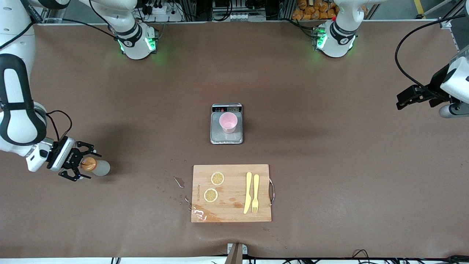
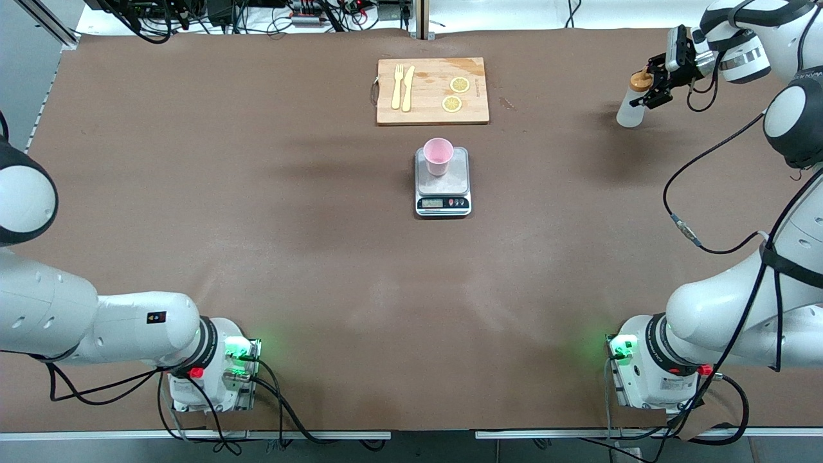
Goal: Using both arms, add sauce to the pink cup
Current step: 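Lower the bottle upright onto the table and open the right gripper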
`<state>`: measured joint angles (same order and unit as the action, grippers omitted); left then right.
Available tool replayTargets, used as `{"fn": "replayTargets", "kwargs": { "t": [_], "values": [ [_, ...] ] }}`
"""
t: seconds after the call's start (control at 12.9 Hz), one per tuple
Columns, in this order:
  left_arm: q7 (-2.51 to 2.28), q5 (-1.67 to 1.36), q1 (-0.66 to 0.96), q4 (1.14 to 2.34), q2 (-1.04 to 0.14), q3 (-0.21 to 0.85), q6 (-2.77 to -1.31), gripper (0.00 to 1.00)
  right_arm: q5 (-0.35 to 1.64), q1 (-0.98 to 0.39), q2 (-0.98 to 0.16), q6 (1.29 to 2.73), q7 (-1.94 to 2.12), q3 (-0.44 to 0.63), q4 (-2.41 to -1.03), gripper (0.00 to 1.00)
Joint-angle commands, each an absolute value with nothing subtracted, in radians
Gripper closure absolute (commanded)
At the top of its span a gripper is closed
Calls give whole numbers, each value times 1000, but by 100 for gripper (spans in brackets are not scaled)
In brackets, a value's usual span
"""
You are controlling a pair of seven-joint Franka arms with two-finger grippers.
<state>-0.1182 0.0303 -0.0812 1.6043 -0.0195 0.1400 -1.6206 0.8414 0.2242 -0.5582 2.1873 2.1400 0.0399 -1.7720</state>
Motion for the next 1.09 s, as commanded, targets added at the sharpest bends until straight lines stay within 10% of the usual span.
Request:
{"fn": "replayTargets", "kwargs": {
  "t": [0.0,1.01],
  "values": [
    [-121,8,-87,1617,3,144,-1608,0,839,253,-537,2154,2160,28,-1770,0],
    [-126,8,-87,1615,8,172,-1597,0,269,160,-345,1934,1653,77,-1621,0]
  ]
}}
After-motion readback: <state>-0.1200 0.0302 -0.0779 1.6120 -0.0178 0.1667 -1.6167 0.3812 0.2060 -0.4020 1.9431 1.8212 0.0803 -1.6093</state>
